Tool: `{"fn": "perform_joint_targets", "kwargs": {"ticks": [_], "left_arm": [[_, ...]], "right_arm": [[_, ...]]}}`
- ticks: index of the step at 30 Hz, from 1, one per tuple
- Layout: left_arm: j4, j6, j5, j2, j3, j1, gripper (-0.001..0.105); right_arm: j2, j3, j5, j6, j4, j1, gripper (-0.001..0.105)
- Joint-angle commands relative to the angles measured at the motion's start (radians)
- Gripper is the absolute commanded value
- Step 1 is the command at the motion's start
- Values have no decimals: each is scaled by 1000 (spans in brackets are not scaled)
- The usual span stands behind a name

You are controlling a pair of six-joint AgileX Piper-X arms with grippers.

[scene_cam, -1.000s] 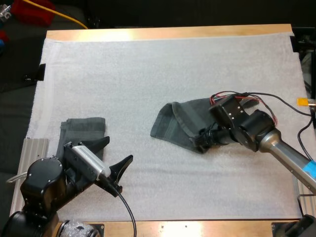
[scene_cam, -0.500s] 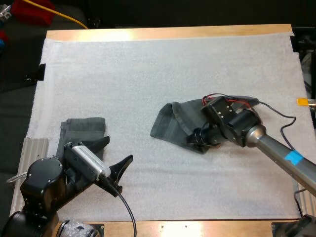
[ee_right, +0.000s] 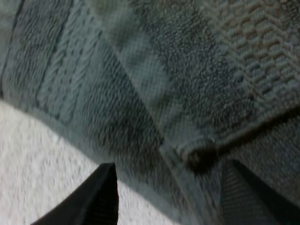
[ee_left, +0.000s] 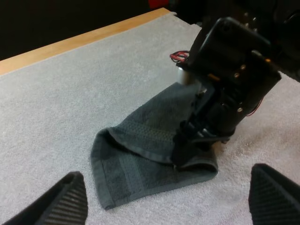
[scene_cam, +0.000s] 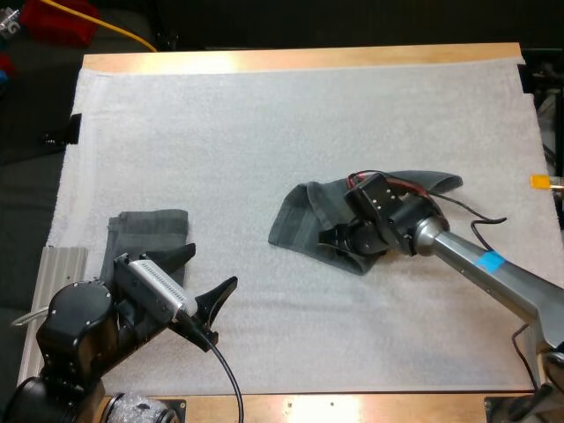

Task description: Pick towel from pile, fold and stack

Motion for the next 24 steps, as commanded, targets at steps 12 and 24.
{"fn": "perform_joint_targets", "kwargs": {"ticks": [12,24], "left_arm": [[2,-9,-6,3,-6,-5,69],[4,-9,0,3,-6,-5,69]], "right_arm": [[50,-4,27,138,-89,1,48],[50,-4,106,175,-91,1,15]]}}
